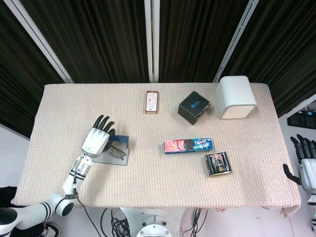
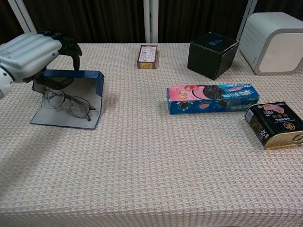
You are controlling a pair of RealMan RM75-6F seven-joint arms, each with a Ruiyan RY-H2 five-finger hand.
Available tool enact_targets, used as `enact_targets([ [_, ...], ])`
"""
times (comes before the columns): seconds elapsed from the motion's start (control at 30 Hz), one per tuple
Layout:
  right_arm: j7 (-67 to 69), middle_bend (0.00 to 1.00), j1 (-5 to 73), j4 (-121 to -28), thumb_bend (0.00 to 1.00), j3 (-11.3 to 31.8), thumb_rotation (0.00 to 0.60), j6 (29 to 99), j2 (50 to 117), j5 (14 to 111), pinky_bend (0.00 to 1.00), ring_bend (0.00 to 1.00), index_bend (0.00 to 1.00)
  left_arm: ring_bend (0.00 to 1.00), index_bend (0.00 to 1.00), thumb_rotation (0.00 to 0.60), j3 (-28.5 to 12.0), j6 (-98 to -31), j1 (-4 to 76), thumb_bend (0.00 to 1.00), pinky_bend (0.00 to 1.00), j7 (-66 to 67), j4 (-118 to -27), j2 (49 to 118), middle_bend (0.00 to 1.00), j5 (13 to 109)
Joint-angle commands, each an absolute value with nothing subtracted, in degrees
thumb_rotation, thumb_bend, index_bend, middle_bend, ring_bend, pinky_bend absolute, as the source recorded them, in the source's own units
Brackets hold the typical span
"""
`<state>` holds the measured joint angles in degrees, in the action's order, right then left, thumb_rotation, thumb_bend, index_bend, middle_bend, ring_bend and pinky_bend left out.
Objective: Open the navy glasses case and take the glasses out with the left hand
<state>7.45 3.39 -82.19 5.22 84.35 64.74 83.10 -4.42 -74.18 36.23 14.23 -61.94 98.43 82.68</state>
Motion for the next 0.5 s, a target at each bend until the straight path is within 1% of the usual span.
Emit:
enact_targets([
  [0.03,7.4,0.0,3.4,-82.2,0.3,5.2,0.6,84.3,64.7,83.1,0.0,0.0,0.0,0.08,0.57,0.6,-5.0,-73.5,36.5,0.42,0.1,13.3,-59.8,99.8,0.23,82.9],
  [0.23,7.4,0.0,3.5,-82.2,0.3,5.2,0.6,84.1,64.8,83.1,0.0,0.0,0.0,0.07,0.57,0.6,-6.2,-69.4,37.6,0.42,0.1,12.1,-57.4,100.8,0.23,81.4],
  [0.5,7.6,0.0,3.6,-82.0,0.3,5.4,0.6,83.7,64.7,82.6,0.0,0.0,0.0,0.07,0.57,0.6,-8.2,-66.2,39.3,0.42,0.1,11.1,-53.6,102.5,0.23,79.8],
])
